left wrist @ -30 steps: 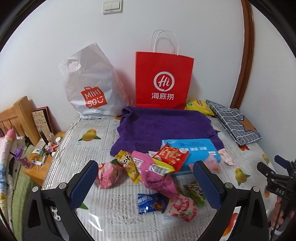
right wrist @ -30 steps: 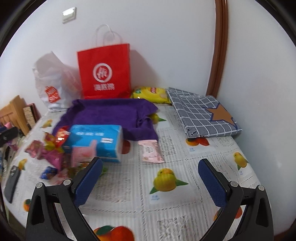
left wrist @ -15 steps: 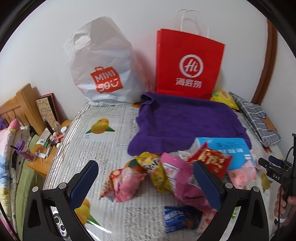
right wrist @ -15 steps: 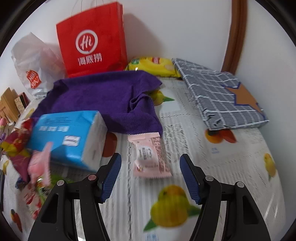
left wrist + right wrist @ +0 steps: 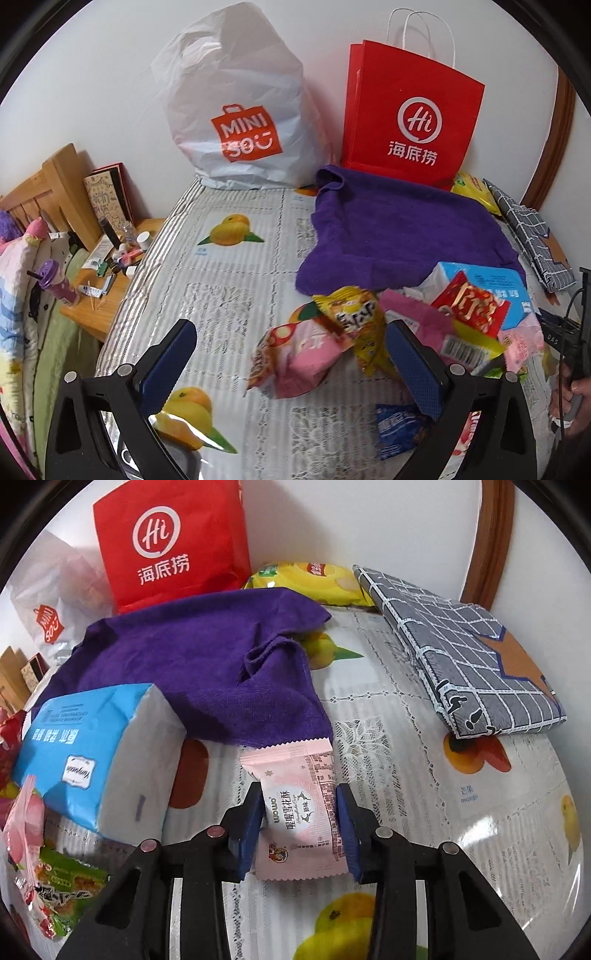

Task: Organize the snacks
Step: 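Reach the right gripper to the small pink biscuit packet and grasp it, then grasp the pink panda-print snack bag with the left gripper while the right gripper holds the pink packet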

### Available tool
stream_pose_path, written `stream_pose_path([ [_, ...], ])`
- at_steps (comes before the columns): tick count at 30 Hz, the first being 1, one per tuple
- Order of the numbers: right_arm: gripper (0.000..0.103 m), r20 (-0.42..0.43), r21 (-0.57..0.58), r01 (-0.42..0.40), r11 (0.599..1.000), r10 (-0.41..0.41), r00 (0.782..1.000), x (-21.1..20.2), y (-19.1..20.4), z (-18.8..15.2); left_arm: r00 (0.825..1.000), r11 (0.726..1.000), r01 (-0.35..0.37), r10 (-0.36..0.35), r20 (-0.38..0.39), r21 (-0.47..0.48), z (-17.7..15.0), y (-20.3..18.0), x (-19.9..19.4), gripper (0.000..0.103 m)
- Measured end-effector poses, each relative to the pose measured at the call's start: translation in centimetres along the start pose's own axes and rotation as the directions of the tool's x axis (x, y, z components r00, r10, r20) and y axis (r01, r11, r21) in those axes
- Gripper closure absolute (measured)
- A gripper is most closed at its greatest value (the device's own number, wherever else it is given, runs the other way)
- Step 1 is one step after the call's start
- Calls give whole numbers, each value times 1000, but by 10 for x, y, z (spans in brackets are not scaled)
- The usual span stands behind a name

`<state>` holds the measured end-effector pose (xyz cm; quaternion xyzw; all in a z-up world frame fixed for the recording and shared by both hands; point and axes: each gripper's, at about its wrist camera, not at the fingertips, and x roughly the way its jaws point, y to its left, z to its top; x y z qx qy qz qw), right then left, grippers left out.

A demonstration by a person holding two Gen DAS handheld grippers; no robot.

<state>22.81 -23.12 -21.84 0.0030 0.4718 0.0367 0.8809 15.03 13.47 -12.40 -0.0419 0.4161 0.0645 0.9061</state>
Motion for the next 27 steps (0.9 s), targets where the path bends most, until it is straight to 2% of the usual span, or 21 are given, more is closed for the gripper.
stream_pose_path([
  [5,64,22,4,-4,1000,4,1000,-15,6,-6,1000,1000,14,-13,-25,6,-5,9,5,1],
  [13,64,18,15,21,1000,-21,1000,-30,8,-11,995,993,80,-85,-54,-83,9,18,29,1],
  [21,64,12,28,57,998,-57,998,-45,4,-23,984,997,67,-73,-160,-42,4,13,63,1],
  [27,64,4,25,56,998,-56,998,-46,9,-26,981,997,81,-82,-177,-10,-17,9,65,2],
])
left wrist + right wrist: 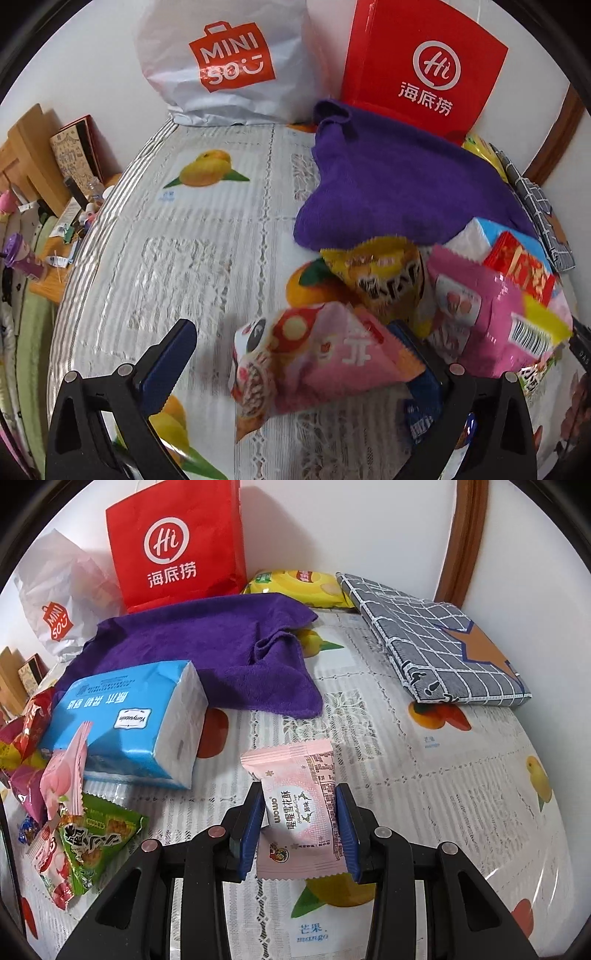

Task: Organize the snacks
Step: 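Grasp the pink panda-print snack bag with the left gripper while the right gripper holds the pink packet, then carry the pink packet and panda-print bag in both grippers over the purple towel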

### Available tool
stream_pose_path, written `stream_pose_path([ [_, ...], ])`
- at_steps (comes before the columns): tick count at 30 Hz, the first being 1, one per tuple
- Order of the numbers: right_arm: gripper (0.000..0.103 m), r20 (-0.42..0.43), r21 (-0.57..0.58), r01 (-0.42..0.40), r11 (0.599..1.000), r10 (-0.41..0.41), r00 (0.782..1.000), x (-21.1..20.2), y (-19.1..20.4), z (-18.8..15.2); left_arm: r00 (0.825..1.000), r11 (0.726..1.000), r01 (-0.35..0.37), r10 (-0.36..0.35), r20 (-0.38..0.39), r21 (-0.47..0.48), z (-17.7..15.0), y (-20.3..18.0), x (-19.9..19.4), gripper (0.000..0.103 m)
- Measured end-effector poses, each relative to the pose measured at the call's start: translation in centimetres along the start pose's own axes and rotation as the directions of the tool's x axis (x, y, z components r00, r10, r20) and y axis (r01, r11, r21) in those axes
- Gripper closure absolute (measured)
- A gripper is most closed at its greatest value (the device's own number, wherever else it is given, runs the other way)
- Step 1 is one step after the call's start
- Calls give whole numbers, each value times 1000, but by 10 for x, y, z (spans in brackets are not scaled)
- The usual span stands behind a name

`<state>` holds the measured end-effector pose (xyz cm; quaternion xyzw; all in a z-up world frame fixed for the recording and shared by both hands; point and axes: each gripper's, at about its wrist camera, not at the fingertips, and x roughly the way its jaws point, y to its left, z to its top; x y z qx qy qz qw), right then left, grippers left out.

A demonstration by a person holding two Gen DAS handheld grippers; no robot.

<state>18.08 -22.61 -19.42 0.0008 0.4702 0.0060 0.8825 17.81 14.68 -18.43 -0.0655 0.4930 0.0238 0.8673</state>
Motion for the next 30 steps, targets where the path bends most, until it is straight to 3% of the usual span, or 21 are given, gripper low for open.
stream_pose_path([
  [3,64,-7,2,-9,1000,9,1000,1,4,0,1000,1000,30,-30,-9,-2,-5,1,1,13],
  [5,64,-7,4,-15,1000,15,1000,1,7,-1,999,999,48,-49,-21,-3,-7,1,3,34],
  [21,64,34,-5,-27,1000,27,999,-32,15,-13,994,995,103,-103,44,16,-23,1,-40,38],
  [30,64,89,-38,-68,997,71,993,-69,22,-13,985,989,135,-140,96,58,-30,-22,-80,38],
])
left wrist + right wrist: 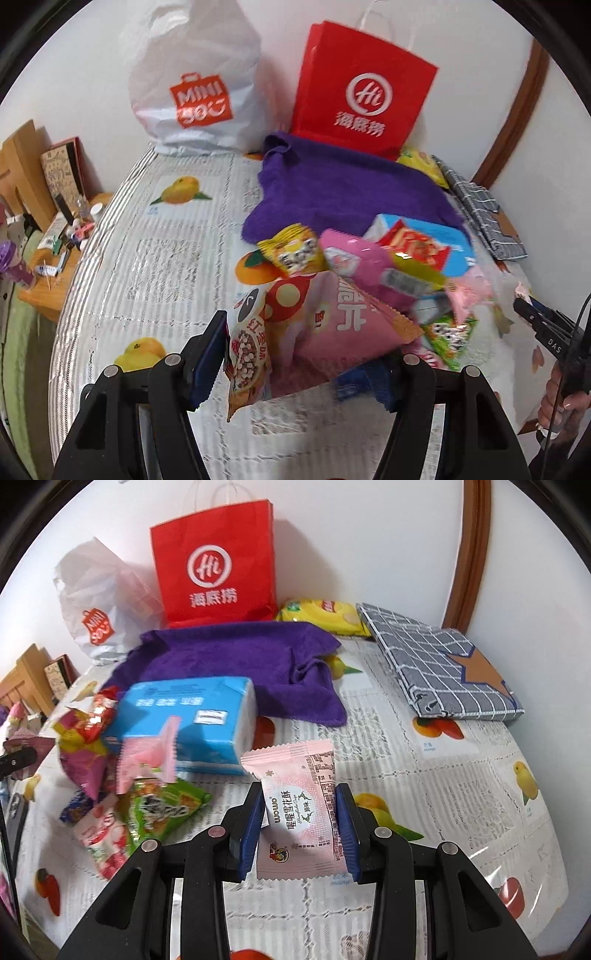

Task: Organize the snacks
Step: 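Carry the pink packet and panda-print bag in both grippers over the purple towel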

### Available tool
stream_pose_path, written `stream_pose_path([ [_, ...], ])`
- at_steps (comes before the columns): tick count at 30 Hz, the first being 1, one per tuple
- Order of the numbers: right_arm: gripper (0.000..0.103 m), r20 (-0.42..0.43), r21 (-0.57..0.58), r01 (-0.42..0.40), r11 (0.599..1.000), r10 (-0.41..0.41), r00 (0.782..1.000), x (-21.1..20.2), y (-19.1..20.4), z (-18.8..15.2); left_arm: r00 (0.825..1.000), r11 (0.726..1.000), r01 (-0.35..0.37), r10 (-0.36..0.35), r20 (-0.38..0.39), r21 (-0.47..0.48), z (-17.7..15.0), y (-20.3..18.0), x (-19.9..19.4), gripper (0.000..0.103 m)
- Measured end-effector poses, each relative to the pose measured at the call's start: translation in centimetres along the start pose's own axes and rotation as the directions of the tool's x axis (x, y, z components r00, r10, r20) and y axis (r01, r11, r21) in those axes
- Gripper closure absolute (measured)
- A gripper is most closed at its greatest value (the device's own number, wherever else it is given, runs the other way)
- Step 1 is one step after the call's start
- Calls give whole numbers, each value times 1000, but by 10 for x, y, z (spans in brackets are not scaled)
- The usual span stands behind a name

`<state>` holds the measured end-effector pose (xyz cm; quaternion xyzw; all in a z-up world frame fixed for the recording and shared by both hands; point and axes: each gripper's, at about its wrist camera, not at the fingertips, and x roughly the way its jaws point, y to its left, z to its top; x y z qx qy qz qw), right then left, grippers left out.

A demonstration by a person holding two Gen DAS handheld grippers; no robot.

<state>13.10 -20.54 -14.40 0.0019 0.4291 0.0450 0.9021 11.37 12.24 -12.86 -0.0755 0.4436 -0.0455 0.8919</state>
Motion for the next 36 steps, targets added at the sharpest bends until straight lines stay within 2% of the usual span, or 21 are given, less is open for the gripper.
stream_pose_path([
  [9,64,70,-16,-54,998,54,996,-27,12,13,996,996,74,-76,46,44,11,-41,-23,38],
  [14,64,104,-56,-52,997,57,993,-34,23,26,992,991,103,-108,63,82,26,-65,-26,38],
  [27,64,175,-70,-71,995,82,981,-25,28,114,979,979,118,-143,147,166,102,-114,-23,38],
  [36,64,217,-57,-82,995,93,972,-6,31,178,978,982,100,-126,164,160,156,-118,0,38],
])
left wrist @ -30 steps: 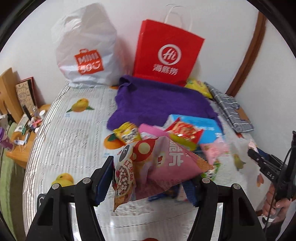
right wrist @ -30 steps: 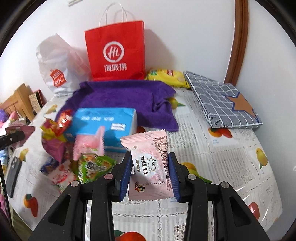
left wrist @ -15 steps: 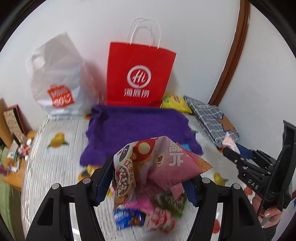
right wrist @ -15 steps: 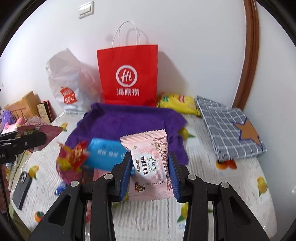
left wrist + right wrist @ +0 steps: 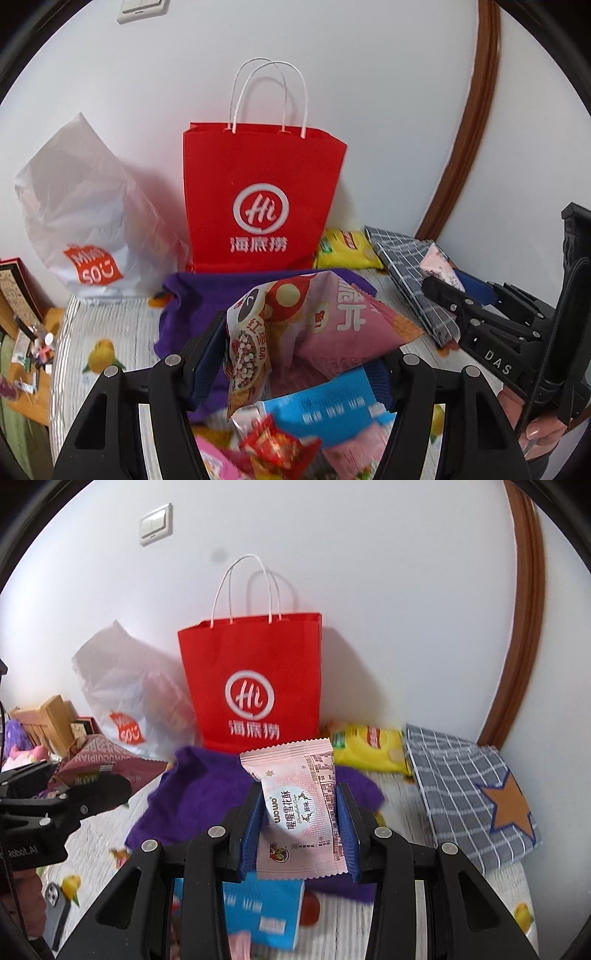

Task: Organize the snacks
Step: 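Carry the pink packet and panda-print bag in both grippers over the purple towel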

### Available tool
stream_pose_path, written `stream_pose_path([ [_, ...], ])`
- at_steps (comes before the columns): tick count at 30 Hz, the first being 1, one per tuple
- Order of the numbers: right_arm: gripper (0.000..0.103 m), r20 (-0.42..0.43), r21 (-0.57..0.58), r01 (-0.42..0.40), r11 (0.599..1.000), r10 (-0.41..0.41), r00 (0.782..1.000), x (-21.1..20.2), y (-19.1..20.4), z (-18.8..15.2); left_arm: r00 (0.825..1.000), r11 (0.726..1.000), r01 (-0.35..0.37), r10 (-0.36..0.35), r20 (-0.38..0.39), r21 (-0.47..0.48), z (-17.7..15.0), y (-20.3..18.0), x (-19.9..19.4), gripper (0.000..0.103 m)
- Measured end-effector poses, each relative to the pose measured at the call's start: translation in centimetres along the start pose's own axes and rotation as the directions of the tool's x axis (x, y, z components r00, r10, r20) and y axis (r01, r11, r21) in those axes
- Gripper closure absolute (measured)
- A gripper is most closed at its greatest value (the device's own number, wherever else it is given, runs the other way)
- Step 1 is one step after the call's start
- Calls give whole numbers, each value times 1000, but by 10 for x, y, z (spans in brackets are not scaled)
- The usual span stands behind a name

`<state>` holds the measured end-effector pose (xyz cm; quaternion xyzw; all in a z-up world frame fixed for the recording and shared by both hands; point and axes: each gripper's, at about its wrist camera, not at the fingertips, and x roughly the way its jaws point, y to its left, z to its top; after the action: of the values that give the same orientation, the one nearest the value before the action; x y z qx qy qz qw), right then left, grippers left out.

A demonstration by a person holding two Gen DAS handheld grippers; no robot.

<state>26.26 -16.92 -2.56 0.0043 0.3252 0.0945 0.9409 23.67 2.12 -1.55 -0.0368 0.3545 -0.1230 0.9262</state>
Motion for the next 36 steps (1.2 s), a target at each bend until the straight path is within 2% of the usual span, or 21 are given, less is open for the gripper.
stream_pose_path([
  [8,64,27,4,-19,1000,19,999,25,-5,36,999,999,-42,42,-5,-16,30,21,24,38],
  [16,64,1,-18,-5,1000,5,1000,66,-6,52,998,997,-68,67,-16,-29,48,44,59,38],
  [20,64,-15,-16,-1,1000,1,1000,87,-10,51,998,997,-60,59,-24,-44,52,54,82,38],
  [24,64,-61,-13,6,1000,-7,998,117,-17,40,997,997,-49,45,-67,-60,41,64,108,38],
  [26,64,-85,-7,3,1000,-3,996,130,-20,33,990,996,-68,59,-127,-63,37,69,126,38],
  [29,64,-162,24,-18,1000,22,987,158,-27,23,984,993,-92,79,-160,-77,32,75,138,38],
  [31,64,-163,5,-12,1000,13,986,165,-27,21,982,993,-82,66,-177,-81,31,77,143,38],
  [36,64,-194,-33,-22,999,15,981,178,-21,17,970,990,-120,102,-219,-73,28,80,156,38],
])
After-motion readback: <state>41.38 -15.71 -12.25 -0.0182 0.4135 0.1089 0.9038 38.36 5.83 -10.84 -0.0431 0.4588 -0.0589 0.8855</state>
